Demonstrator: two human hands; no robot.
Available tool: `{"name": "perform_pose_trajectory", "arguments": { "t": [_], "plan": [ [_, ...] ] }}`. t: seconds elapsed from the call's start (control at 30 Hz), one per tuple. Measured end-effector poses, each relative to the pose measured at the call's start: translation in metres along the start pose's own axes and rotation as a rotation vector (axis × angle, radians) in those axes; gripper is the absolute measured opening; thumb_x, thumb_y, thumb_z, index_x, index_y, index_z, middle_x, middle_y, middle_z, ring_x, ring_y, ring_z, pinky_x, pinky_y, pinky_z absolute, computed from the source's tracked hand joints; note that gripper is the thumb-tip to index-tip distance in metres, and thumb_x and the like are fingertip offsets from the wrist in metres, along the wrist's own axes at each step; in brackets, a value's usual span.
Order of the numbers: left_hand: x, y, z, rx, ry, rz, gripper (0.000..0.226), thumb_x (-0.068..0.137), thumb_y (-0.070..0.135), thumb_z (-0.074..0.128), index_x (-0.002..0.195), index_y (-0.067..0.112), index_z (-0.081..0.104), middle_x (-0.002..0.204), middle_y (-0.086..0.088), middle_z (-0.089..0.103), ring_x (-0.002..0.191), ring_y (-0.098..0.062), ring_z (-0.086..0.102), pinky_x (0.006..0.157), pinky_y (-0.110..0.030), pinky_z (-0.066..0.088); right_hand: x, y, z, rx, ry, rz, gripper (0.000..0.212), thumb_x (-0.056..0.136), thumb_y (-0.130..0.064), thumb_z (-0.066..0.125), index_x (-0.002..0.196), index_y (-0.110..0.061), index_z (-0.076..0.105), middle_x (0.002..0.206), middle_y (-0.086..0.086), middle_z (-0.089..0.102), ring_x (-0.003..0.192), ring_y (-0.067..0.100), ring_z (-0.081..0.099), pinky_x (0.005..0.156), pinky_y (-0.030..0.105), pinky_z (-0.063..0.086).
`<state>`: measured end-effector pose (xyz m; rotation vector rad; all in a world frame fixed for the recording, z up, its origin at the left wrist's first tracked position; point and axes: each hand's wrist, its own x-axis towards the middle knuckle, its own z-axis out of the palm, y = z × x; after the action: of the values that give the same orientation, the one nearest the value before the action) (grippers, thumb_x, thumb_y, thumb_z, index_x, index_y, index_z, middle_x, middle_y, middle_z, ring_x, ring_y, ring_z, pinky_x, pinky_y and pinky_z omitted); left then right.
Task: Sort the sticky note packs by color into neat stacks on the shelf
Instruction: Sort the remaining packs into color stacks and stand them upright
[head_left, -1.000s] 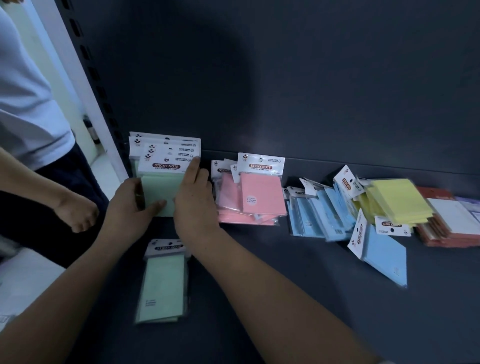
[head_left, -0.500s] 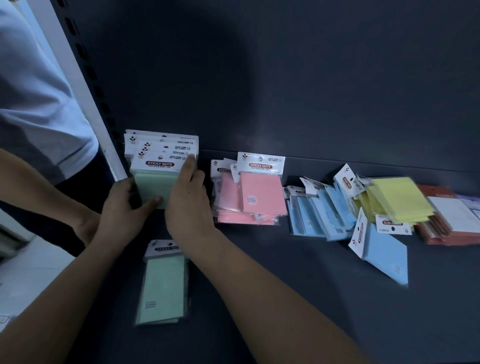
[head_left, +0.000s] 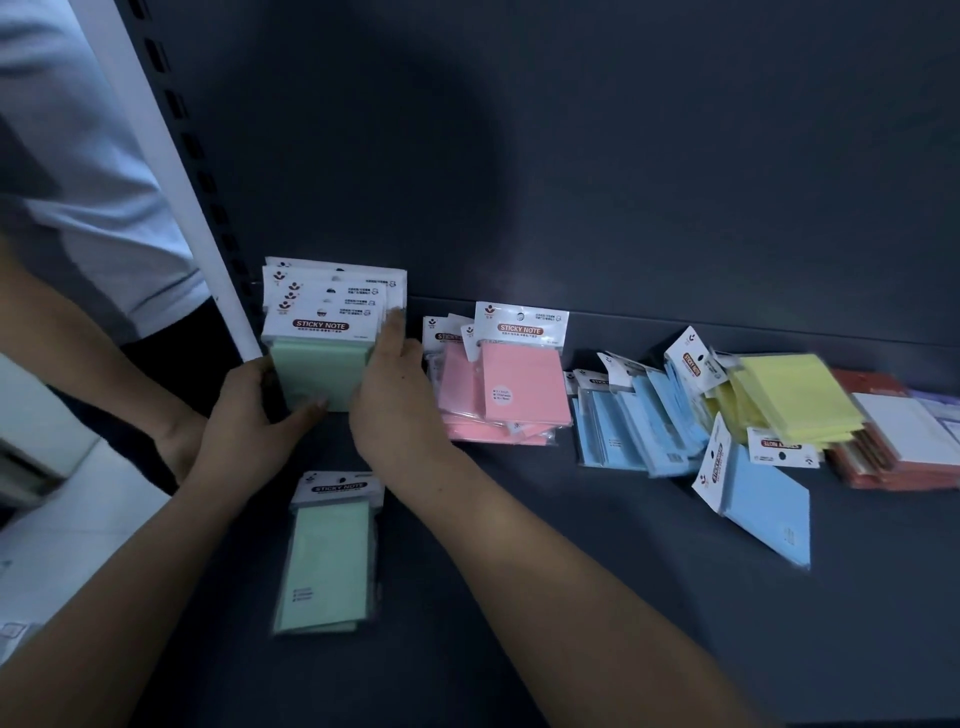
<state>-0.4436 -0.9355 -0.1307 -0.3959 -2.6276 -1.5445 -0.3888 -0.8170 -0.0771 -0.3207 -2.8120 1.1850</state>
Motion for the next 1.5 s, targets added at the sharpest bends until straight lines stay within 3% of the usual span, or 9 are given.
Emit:
{"name": "perform_pose_trajectory", "arguments": {
  "t": [0.23, 0.33, 0.57, 0.67, 0.77, 0.93, 1.2, 1.37, 1.5],
  "plan": [
    [-0.056, 0.003, -0.025, 0.479, -0.096, -0.146, 0.026, 0.084, 0.042, 0.06, 0.08, 0.018, 0.052, 0.07, 0.007, 0.055, 0.072, -0.02, 0.054, 0.063, -0.031, 0.037, -0.074, 0.033, -0.017, -0.176, -0.038, -0.159, 0.038, 0.097, -0.028, 0.041, 0.131, -0.01, 0.045, 0.115, 0.008, 0.049, 0.109, 0.019, 0.041, 0.097, 0.03, 0.035],
    [-0.087, 0.01, -0.026, 0.583, -0.158, -0.121, 0.032, 0.084, 0.054, 0.048, 0.072, 0.025, 0.054, 0.067, 0.011, 0.055, 0.072, -0.02, 0.054, 0.067, -0.033, 0.04, -0.092, 0.048, -0.003, -0.317, -0.139, -0.082, 0.062, 0.088, -0.054, 0.023, 0.101, -0.007, 0.061, 0.105, 0.01, 0.05, 0.102, 0.024, 0.042, 0.094, 0.038, 0.036],
    [-0.121, 0.008, -0.007, 0.321, -0.109, -0.144, 0.04, 0.083, 0.056, 0.053, 0.095, 0.018, 0.059, 0.091, 0.0, 0.063, 0.087, -0.024, 0.059, 0.076, -0.041, 0.048, -0.112, 0.053, 0.021, -0.052, -0.169, -0.096, 0.032, 0.096, -0.029, 0.045, 0.122, -0.013, 0.051, 0.117, 0.005, 0.044, 0.11, 0.02, 0.039, 0.099, 0.03, 0.033],
    [-0.125, 0.027, 0.003, -0.19, 0.015, -0.257, 0.017, 0.086, 0.017, 0.065, 0.096, 0.021, 0.052, 0.096, -0.001, 0.062, 0.09, -0.018, 0.061, 0.067, -0.028, 0.053, -0.113, 0.05, 0.021, 0.381, -0.078, -0.029, 0.035, 0.091, -0.019, 0.052, 0.126, -0.016, 0.051, 0.122, 0.001, 0.056, 0.111, 0.011, 0.052, 0.098, 0.026, 0.042],
    [-0.13, 0.042, 0.01, -0.45, 0.13, -0.134, 0.042, 0.082, -0.001, 0.064, 0.095, 0.034, 0.045, 0.103, 0.004, 0.063, 0.094, -0.007, 0.061, 0.073, -0.014, 0.052, -0.112, 0.053, 0.019, 0.63, 0.095, -0.089, 0.039, 0.084, -0.008, 0.053, 0.122, -0.018, 0.053, 0.118, -0.003, 0.063, 0.109, 0.006, 0.059, 0.096, 0.026, 0.047],
    [-0.139, 0.032, 0.017, -0.49, 0.081, -0.051, 0.046, 0.073, 0.017, 0.058, 0.105, 0.049, 0.049, 0.111, 0.02, 0.062, 0.106, 0.002, 0.058, 0.086, -0.013, 0.048, -0.108, 0.064, 0.015, 0.607, 0.092, -0.126, 0.047, 0.081, 0.008, 0.053, 0.118, -0.023, 0.056, 0.109, -0.008, 0.065, 0.102, -0.003, 0.06, 0.09, 0.013, 0.046],
    [-0.107, 0.015, 0.008, -0.203, -0.027, 0.041, 0.056, 0.086, -0.005, 0.056, 0.1, 0.048, 0.049, 0.099, 0.018, 0.06, 0.095, 0.01, 0.055, 0.081, -0.007, 0.045, -0.079, 0.052, 0.028, 0.445, 0.113, -0.124, 0.04, 0.079, 0.002, 0.058, 0.116, -0.012, 0.061, 0.11, 0.002, 0.067, 0.101, 0.011, 0.062, 0.091, 0.028, 0.05],
    [-0.069, 0.002, 0.01, 0.1, 0.089, 0.211, 0.031, 0.082, -0.012, 0.059, 0.111, -0.003, 0.053, 0.095, -0.003, 0.044, 0.081, 0.0, 0.039, 0.073, 0.001, 0.033, -0.045, 0.044, 0.042, 0.366, 0.208, -0.156, 0.039, 0.083, 0.0, 0.058, 0.121, -0.008, 0.057, 0.115, 0.006, 0.064, 0.106, 0.017, 0.058, 0.096, 0.028, 0.045],
    [-0.052, -0.01, 0.014, 0.026, 0.114, 0.225, 0.045, 0.083, -0.009, 0.057, 0.125, 0.001, 0.044, 0.108, -0.001, 0.045, 0.097, -0.007, 0.046, 0.082, -0.013, 0.04, -0.03, 0.045, 0.049, 0.279, 0.273, -0.145, 0.04, 0.087, -0.003, 0.058, 0.127, -0.005, 0.053, 0.121, 0.007, 0.061, 0.11, 0.02, 0.052, 0.092, 0.008, 0.028]
  ]
}}
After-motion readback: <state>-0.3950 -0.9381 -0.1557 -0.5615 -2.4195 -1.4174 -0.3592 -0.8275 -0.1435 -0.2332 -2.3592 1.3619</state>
